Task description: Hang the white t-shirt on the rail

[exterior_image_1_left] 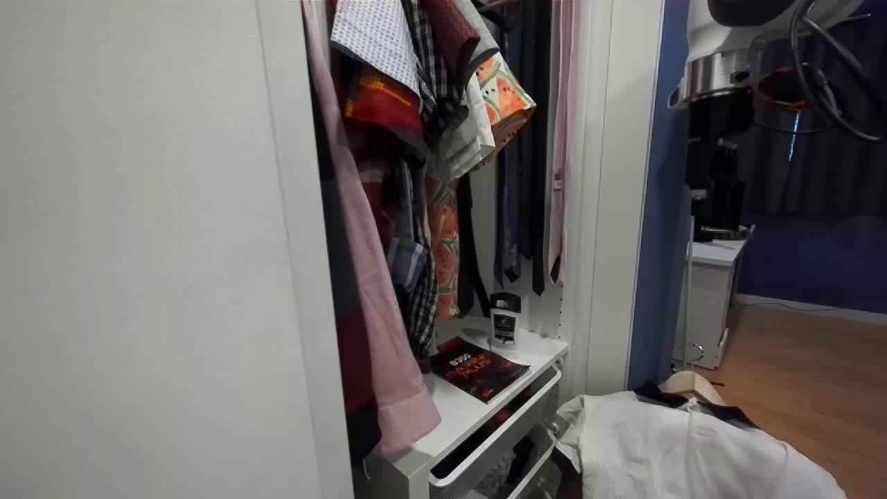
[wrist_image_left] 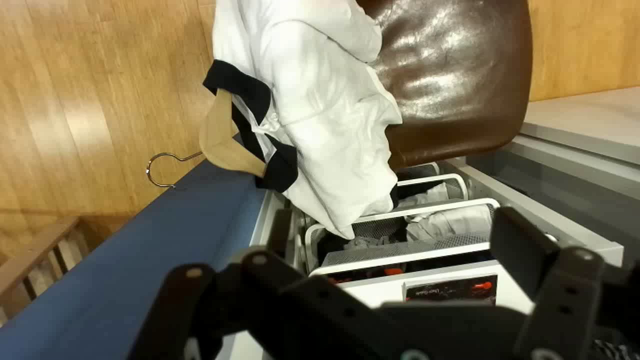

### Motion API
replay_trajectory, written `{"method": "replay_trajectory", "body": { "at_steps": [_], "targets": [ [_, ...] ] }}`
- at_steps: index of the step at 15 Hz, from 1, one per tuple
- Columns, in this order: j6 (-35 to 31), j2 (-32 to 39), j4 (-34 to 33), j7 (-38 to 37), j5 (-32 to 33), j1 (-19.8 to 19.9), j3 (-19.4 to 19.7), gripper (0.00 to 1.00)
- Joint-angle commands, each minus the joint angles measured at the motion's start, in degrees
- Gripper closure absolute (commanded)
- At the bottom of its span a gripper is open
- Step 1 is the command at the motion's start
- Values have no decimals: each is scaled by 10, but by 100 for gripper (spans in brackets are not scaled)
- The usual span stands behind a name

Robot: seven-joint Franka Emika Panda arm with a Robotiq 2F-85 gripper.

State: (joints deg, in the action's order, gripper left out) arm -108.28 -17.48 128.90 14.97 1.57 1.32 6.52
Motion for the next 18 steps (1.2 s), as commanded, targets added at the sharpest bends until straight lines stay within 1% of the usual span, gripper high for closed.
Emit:
{"method": "replay_trajectory", "body": {
  "at_steps": [1,7,8,9,10,12,15,16,18],
  "targets": [
    [1,0,-1,1,-1,3,-3,0],
    [1,0,-1,1,-1,3,-3,0],
    [47,34,-33,32,-18,4,12,0],
    [61,48,-44,46,-25,7,21,0],
    [95,67,-59,78,-33,11,34,0],
    [144,98,-81,118,-33,24,53,0],
    [217,150,-115,177,-12,47,69,0],
    [160,87,-60,135,-11,41,52,0],
    [165,89,-61,141,-11,47,54,0]
  ]
}}
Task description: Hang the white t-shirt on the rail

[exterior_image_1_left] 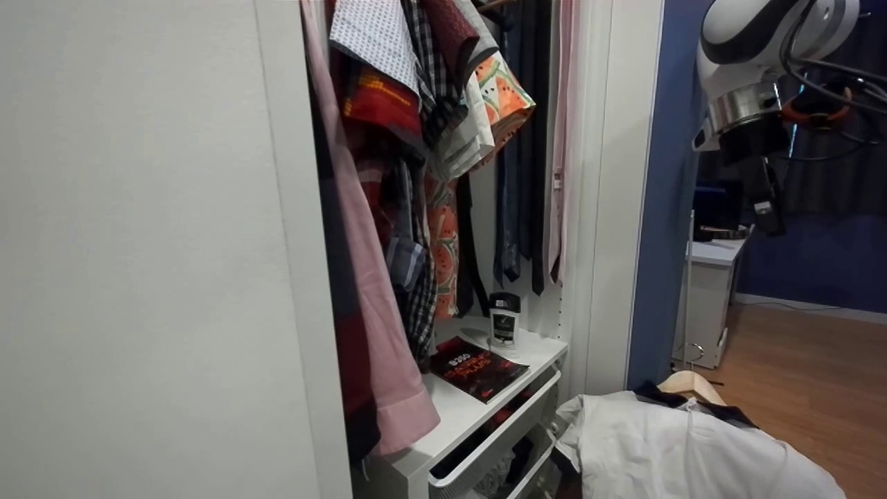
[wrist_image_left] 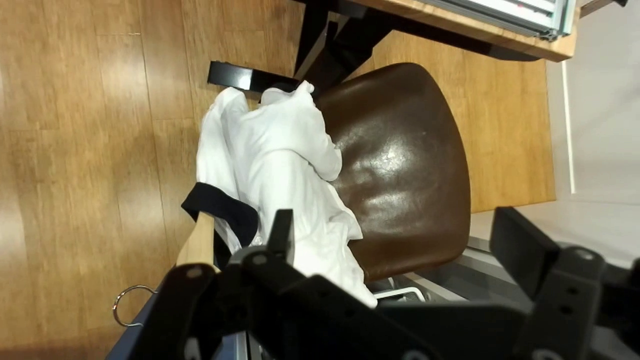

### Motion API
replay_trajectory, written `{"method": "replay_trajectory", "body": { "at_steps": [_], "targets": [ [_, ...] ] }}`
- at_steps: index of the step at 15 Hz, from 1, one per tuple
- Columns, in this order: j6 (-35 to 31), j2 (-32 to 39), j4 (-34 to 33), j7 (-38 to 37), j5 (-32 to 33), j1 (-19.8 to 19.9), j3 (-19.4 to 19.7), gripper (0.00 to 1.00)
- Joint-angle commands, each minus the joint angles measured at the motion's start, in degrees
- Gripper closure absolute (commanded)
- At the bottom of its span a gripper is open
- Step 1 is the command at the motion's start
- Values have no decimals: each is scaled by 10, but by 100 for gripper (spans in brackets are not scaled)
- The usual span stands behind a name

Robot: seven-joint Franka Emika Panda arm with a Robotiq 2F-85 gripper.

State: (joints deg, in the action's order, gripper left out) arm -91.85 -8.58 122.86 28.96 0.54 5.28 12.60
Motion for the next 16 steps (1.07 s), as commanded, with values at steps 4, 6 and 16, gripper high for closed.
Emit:
{"method": "replay_trajectory", "body": {
  "at_steps": [4,6,16],
  "targets": [
    [0,0,0,0,-1,7,-9,0],
    [0,0,0,0,-1,7,-9,0],
    [-1,-37,66,94,20,27,10,0]
  ]
}}
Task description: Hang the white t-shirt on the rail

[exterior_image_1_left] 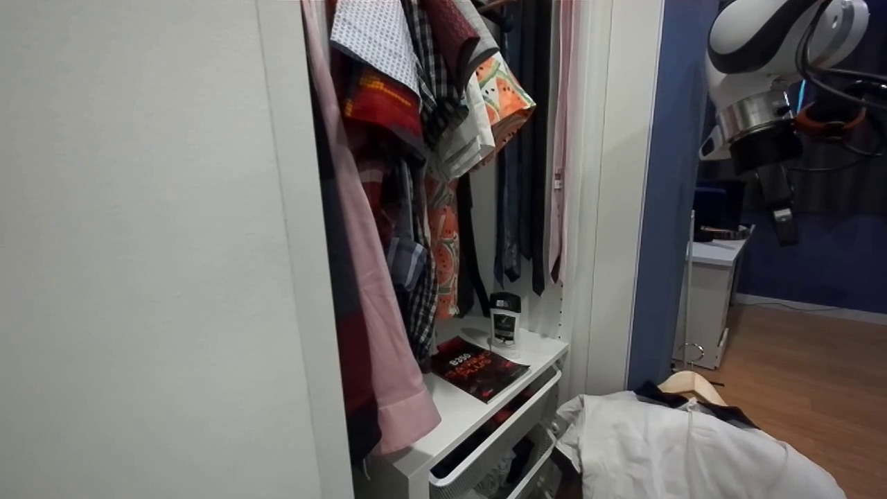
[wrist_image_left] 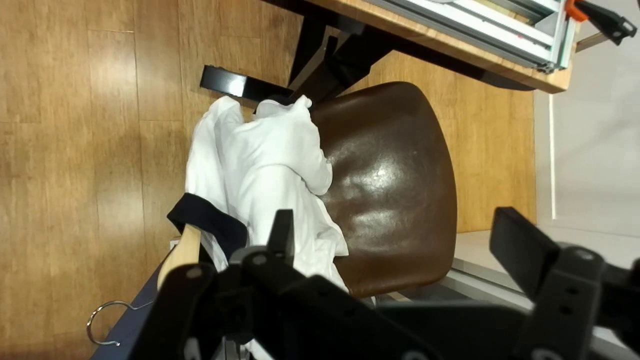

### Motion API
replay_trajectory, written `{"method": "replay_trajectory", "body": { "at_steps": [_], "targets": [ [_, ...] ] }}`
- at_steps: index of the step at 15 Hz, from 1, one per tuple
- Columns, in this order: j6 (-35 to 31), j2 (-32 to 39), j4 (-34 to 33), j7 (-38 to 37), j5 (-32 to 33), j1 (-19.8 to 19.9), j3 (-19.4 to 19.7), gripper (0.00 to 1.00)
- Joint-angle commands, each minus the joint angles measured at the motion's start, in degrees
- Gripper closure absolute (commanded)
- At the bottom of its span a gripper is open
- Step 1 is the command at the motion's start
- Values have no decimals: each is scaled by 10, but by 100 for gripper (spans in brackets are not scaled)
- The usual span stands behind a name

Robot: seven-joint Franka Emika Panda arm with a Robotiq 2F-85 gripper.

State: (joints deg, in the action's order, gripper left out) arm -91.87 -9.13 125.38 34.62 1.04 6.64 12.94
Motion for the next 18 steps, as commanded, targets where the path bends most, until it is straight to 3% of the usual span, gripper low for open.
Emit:
{"method": "replay_trajectory", "body": {
  "at_steps": [1,6,10,16,17,18],
  "targets": [
    [-2,-36,51,53,17,18,11,0],
    [-60,-65,119,151,72,39,31,0],
    [-115,-53,156,230,56,54,61,0],
    [-146,27,162,279,19,75,94,0],
    [-132,-9,170,252,45,75,79,0],
    [-136,4,170,260,38,78,82,0]
  ]
}}
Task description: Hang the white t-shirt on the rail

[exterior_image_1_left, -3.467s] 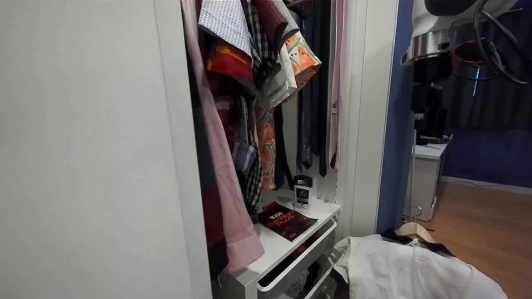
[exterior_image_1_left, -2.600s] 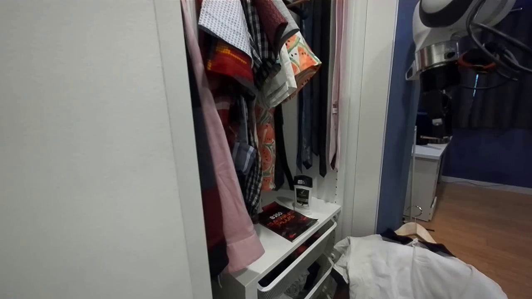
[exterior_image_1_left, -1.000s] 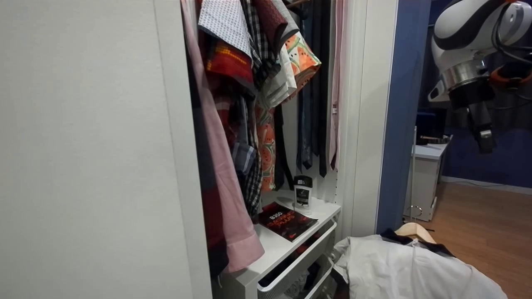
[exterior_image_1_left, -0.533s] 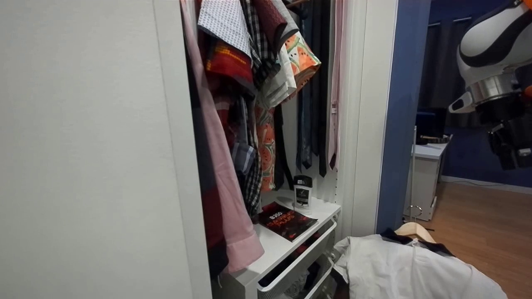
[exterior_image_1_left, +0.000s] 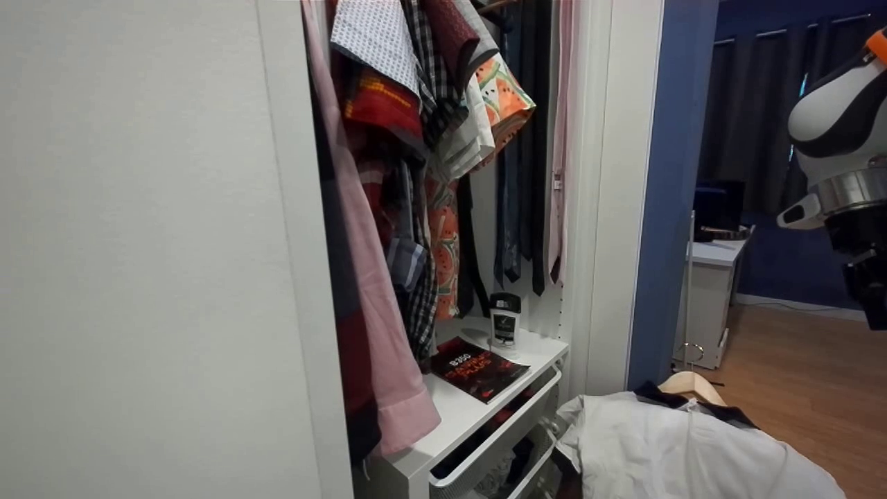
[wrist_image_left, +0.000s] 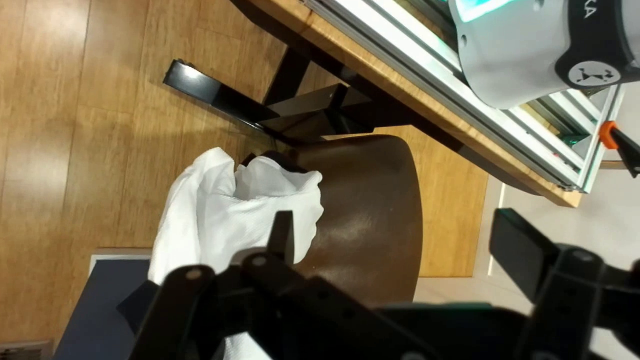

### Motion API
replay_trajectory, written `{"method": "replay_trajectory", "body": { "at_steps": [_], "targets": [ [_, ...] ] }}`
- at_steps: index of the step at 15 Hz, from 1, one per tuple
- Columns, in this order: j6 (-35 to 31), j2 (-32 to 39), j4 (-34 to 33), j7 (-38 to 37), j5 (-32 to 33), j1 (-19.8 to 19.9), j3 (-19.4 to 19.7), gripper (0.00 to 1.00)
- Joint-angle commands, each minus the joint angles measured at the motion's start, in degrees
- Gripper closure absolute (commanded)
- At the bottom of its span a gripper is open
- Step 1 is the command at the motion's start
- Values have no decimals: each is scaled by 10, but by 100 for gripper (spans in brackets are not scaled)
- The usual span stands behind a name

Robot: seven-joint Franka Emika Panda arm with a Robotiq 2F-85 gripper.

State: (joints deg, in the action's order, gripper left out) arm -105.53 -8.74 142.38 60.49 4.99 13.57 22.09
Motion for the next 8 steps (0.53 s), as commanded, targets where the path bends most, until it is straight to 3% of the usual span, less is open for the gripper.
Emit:
{"method": "replay_trajectory", "body": {
  "at_steps": [1,5,8],
  "targets": [
    [-3,10,-1,5,-5,11,-8,0],
    [-5,22,-3,8,-9,13,-8,0],
    [44,105,-66,64,-48,11,-2,0]
  ]
}}
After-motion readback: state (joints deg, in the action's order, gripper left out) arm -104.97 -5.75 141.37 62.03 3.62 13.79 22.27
